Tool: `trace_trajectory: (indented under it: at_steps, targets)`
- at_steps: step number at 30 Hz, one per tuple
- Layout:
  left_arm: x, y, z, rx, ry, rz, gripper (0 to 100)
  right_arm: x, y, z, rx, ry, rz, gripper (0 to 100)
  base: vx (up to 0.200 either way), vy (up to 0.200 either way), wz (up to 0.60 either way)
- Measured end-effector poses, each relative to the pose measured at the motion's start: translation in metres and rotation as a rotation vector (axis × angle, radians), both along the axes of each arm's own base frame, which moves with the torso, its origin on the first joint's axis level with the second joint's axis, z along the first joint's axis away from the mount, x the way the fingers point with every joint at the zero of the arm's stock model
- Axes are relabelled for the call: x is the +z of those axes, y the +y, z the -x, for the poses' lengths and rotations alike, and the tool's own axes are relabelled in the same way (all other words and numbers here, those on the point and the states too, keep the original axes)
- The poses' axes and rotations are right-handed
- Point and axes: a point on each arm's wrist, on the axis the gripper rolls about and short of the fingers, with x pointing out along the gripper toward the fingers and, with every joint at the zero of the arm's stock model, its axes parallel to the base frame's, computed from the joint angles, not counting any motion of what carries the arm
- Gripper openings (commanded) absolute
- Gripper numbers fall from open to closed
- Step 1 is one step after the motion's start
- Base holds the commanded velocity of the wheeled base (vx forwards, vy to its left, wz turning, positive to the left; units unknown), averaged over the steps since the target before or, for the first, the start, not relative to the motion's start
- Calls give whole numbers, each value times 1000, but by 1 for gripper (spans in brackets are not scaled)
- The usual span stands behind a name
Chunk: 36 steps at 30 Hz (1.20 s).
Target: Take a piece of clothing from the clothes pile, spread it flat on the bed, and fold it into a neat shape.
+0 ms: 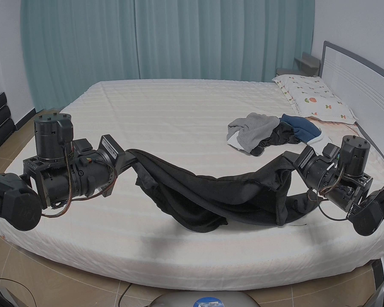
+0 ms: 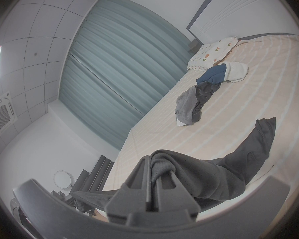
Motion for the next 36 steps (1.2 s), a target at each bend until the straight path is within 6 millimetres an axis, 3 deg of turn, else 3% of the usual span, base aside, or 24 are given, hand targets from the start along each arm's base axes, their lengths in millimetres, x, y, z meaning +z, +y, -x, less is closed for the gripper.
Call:
trace_trajectory:
  at_steps: [24,36]
  targets:
    - [1,4,-3,20,-9,-6,0,5,0,0,-17,-47,-32,0,0,200,0]
    - [-3,7,-1,17,10,-15,0,4,-10,3,-17,-38,-24,0,0,0,0]
